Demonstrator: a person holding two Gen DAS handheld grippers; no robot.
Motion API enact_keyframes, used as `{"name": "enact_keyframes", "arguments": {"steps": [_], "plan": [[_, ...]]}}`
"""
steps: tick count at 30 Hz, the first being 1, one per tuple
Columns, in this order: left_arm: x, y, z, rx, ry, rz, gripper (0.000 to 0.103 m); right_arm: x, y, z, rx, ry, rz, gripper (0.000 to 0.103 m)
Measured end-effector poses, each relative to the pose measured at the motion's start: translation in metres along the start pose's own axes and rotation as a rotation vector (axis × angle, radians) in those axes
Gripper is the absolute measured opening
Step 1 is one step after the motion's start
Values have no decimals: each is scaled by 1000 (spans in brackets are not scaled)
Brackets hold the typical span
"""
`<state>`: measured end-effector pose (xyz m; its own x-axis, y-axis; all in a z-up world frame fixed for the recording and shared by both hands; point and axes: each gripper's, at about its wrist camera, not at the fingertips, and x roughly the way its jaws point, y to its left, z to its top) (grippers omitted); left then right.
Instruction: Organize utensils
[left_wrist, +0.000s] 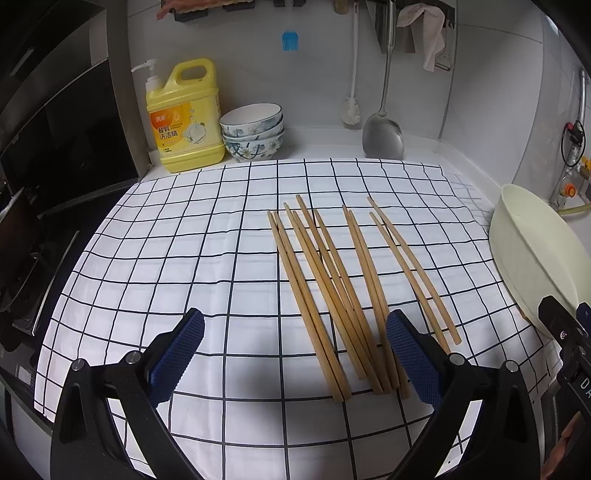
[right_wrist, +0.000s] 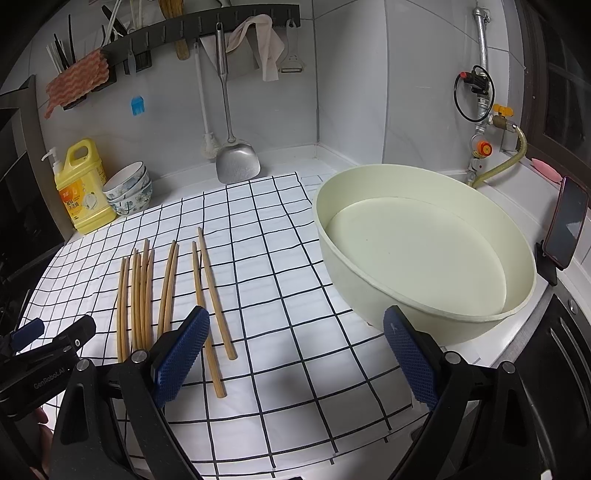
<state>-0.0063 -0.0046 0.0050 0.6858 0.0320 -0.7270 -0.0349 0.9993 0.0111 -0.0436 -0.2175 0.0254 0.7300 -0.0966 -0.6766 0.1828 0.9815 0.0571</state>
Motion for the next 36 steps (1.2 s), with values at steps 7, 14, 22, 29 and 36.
{"name": "enact_keyframes", "arguments": {"steps": [7, 14, 22, 29, 36], "plan": [[0, 0, 0, 0, 0, 0, 97, -1, 0, -1, 0, -2, -2, 91], [-1, -1, 0, 0, -1, 1, 97, -1, 0, 0, 1, -3, 0, 91], [-2, -3, 0, 2, -6, 4, 97, -1, 0, 0, 1, -3, 3, 91], [-3, -3, 1, 3, -8, 3, 97, -2, 0, 1, 1, -4, 4, 91], [-3, -3, 1, 3, -10, 5, 97, -2, 1, 2, 2, -5, 4, 91]]}}
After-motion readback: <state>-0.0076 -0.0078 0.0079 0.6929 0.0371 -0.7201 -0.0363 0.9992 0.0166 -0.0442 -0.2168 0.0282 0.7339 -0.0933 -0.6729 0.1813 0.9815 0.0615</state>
